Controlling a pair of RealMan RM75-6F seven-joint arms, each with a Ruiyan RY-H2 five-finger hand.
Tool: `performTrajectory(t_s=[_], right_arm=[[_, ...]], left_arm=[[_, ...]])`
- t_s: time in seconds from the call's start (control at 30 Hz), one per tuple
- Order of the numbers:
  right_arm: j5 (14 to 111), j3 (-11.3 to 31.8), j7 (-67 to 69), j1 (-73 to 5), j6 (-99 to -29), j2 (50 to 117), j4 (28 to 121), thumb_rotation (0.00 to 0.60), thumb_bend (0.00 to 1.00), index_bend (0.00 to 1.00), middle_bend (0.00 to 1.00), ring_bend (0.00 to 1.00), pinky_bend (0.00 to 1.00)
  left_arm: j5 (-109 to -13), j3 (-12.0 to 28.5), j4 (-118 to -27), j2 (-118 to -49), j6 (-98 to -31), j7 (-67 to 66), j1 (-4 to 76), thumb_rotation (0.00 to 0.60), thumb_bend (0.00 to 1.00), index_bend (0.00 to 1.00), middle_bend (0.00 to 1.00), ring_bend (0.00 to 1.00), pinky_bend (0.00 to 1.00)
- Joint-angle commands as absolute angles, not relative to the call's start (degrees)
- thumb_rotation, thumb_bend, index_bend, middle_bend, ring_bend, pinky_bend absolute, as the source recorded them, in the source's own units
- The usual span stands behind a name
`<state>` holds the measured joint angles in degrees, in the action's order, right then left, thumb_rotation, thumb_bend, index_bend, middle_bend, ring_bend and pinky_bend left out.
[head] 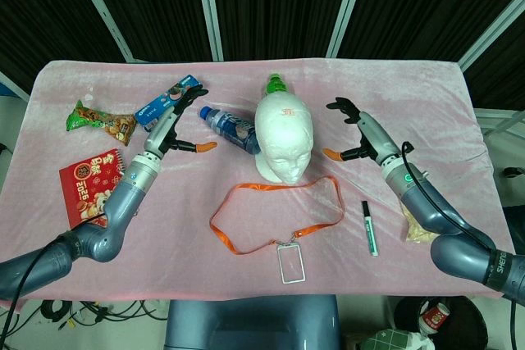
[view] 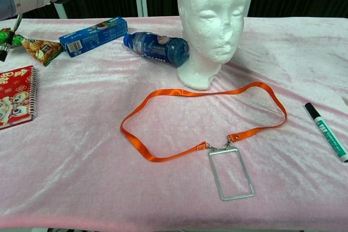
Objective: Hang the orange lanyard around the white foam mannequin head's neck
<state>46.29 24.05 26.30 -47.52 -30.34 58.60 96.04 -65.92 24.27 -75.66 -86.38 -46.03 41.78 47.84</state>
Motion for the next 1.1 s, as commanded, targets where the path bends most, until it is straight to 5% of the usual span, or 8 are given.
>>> performTrajectory(t_s=[0.03, 0.4, 0.8, 1.1], right_arm=[[46.28, 24.02, 26.17, -47.55, -30.42, 58.48, 96.24, 0.6, 0.15, 0.17, 0.01, 0.08, 0.13], [47.63, 22.21, 22.21, -46.96, -33.23, 56.88, 97.53, 0.6, 0.15, 0.18, 0.02, 0.08, 0.13], [48.18, 13.67, 6.87, -41.38, -50.44, 58.55, 100.49, 0.6, 0.15, 0.22, 0.04, 0.08, 0.13], [50.31, 8.09, -1.04, -36.89, -59.54, 66.26, 97.17, 0.6, 0.17, 0.26, 0.04, 0.08, 0.13]], left_arm=[[-66.13, 24.13, -75.7, -86.26, -46.14, 41.5, 47.79, 0.6, 0.0, 0.16, 0.02, 0.0, 0.0], [-69.77, 21.03, -77.39, -83.84, -48.53, 33.5, 47.12, 0.6, 0.0, 0.18, 0.02, 0.0, 0.0], [-70.8, 13.65, -92.16, -73.72, -60.14, 10.35, 38.17, 0.6, 0.0, 0.21, 0.02, 0.0, 0.0], [-74.49, 7.92, -101.02, -68.23, -71.43, -0.75, 29.69, 0.6, 0.0, 0.25, 0.02, 0.0, 0.0]])
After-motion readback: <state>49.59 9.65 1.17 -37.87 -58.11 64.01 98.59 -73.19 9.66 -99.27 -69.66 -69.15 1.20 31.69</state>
